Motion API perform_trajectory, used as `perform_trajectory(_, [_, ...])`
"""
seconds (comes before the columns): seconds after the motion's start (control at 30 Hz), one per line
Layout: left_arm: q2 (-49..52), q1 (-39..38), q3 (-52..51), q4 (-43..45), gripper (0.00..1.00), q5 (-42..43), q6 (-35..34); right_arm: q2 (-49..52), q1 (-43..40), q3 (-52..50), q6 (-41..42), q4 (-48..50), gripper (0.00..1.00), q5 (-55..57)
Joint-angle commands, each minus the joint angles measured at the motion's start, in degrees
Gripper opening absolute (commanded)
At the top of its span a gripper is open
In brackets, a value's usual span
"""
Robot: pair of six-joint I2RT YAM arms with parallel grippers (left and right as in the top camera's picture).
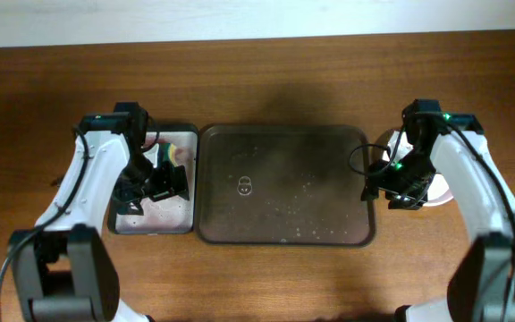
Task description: Clean dirty plates on tray and stack at the side
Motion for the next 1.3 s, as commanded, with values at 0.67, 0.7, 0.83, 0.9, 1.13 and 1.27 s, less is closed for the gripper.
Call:
perform_trajectory(0.67, [-68.39, 0.00, -28.26, 22.62, 1.00, -3.13, 2.69, -57.79, 4.70, -4.02, 1.49, -0.55, 0.99, 11.67])
perform_trajectory(0.7, [-68.39, 0.00, -28.26, 22.62, 0.99, -3.13, 2.69, -57.79, 4.70, -4.02, 1.49, -0.55, 0.99, 11.65])
perform_trajectory(0.83, [-68.39, 0.00, -28.26, 22.62, 1.00, -3.13, 2.69, -58.07, 4.70, -4.02, 1.44, -0.42, 0.99, 12.41])
perform_trajectory(0.9, [-68.39, 0.00, -28.26, 22.60, 1.00, -3.15, 2.69, -58.10, 4.70, -4.35, 0.90, 1.73, 0.99, 12.52])
perform_trajectory(1.13, [-68.39, 0.00, -28.26, 22.62, 1.00, -3.13, 2.69, -70.75, 4.76, -21.64, 0.00, 24.24, 0.99, 10.67])
perform_trajectory(1.27, [-68.39, 0.00, -28.26, 22.62, 0.99, -3.13, 2.69, -85.11, 6.03, -39.65, 0.00, 42.27, 0.99, 10.29])
